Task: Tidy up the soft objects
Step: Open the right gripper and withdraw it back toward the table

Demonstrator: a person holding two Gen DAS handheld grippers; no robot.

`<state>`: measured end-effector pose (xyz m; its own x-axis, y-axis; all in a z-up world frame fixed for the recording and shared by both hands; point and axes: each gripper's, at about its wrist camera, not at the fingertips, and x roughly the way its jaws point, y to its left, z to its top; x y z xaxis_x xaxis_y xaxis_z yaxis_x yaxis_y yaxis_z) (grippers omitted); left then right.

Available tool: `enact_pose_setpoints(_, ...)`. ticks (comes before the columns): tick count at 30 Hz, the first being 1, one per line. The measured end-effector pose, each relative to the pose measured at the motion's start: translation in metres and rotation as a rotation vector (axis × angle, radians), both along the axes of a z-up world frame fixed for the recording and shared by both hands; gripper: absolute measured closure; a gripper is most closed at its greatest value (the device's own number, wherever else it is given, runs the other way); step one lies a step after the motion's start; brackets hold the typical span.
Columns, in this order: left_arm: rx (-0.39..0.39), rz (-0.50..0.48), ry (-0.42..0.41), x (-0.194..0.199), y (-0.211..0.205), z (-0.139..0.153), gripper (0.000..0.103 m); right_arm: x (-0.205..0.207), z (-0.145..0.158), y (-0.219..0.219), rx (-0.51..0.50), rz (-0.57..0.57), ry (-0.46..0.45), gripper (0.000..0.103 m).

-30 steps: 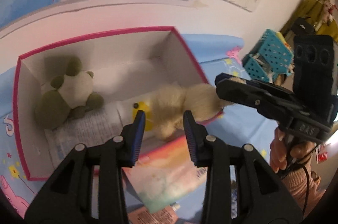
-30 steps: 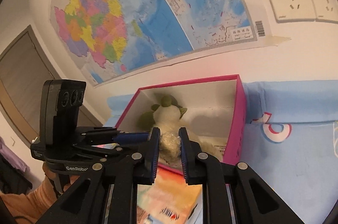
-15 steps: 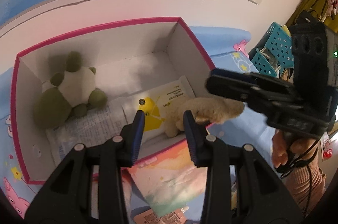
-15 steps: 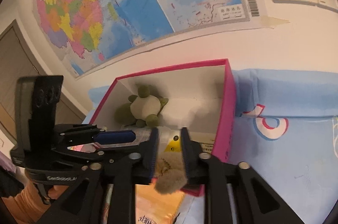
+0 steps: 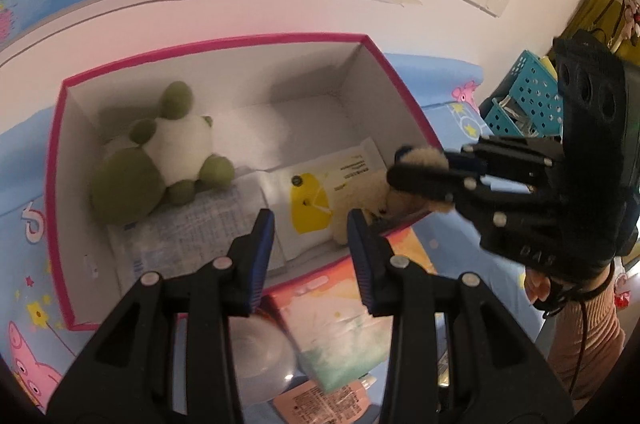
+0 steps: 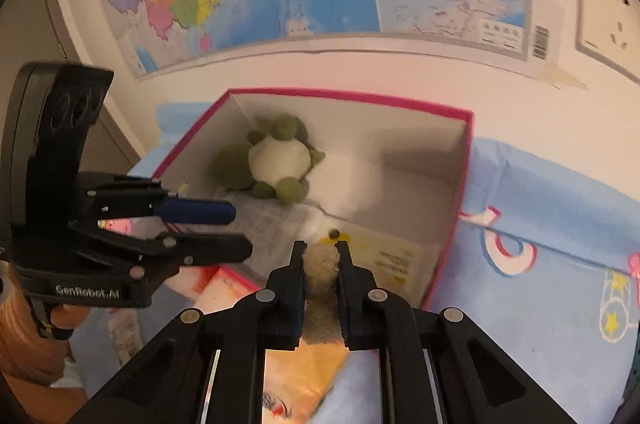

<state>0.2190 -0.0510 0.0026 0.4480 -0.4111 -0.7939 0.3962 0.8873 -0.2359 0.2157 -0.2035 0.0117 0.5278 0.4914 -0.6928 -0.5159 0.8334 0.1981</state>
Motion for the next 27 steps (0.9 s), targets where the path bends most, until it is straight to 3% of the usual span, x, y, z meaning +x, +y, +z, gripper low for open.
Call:
enact_pose_setpoints(7, -0.036, 0.037, -0.011, 0.0, 0.016, 0.005, 0.064, 0.01, 0.028, 0.017, 0.07, 0.052, -0.127, 0.091)
enact_pose_setpoints(9, -0.035, 0.036, -0.009, -0.002, 0.019, 0.004, 0.064, 0.013, 0.017, 0.014, 0.015, 0.044, -0.112, 0.086)
enact_pose_setpoints(11, -0.034, 0.032, -0.008, -0.005, 0.022, 0.003, 0.064, 0.019, 0.001, 0.002, -0.038, -0.004, -0.042, 0.071)
enact_pose_setpoints(13, -0.041, 0.029, -0.007, -0.006, 0.024, 0.003, 0.064, 0.016, -0.006, -0.013, -0.008, -0.017, -0.002, 0.07)
enact_pose_setpoints(21, -0.059, 0.017, -0.022, -0.013, 0.023, 0.007, 0.064, -0.009, 0.006, -0.03, 0.013, -0.033, -0.032, 0.07)
enact_pose_setpoints(27, -0.097, -0.027, -0.058, -0.039, 0.025, 0.021, 0.064, -0.041, 0.015, -0.033, 0.11, 0.03, -0.032, 0.07)
